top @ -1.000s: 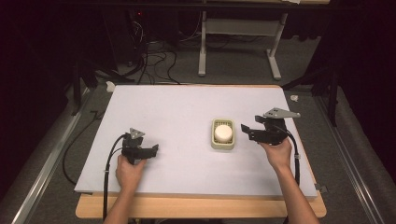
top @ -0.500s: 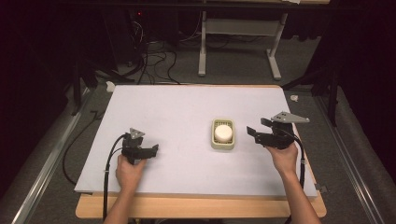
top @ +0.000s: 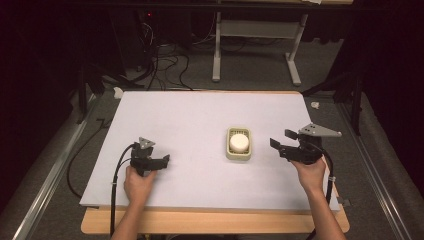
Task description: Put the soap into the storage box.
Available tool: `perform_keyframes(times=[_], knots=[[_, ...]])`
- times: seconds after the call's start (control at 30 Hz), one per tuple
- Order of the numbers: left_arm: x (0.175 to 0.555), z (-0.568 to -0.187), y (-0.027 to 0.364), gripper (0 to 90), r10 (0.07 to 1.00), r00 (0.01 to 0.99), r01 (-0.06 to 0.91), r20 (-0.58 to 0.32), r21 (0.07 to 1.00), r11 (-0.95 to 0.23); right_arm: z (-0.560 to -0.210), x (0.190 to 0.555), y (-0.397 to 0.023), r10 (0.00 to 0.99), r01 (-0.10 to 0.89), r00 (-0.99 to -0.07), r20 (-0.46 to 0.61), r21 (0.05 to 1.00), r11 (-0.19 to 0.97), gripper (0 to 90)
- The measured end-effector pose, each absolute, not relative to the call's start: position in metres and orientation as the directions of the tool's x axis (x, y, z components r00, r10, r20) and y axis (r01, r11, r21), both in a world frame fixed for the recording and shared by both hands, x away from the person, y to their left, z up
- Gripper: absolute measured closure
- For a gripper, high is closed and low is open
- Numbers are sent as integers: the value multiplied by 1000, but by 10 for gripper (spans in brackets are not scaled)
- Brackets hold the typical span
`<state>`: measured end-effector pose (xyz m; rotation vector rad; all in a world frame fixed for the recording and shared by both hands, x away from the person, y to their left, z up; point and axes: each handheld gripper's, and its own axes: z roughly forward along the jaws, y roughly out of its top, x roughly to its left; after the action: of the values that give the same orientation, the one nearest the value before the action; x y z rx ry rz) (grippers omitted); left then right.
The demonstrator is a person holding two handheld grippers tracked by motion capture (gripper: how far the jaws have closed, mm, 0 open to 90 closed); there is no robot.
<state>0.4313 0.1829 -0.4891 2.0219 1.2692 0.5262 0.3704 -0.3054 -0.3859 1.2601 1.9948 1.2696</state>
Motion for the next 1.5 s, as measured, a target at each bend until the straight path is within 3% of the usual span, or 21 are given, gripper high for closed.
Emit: perform_keyframes(times=[1.5], knots=[[431, -489, 183, 146, 897, 442, 621, -17, 728, -291, -424, 351, -332, 903, 501, -415, 112, 856, 124, 295]])
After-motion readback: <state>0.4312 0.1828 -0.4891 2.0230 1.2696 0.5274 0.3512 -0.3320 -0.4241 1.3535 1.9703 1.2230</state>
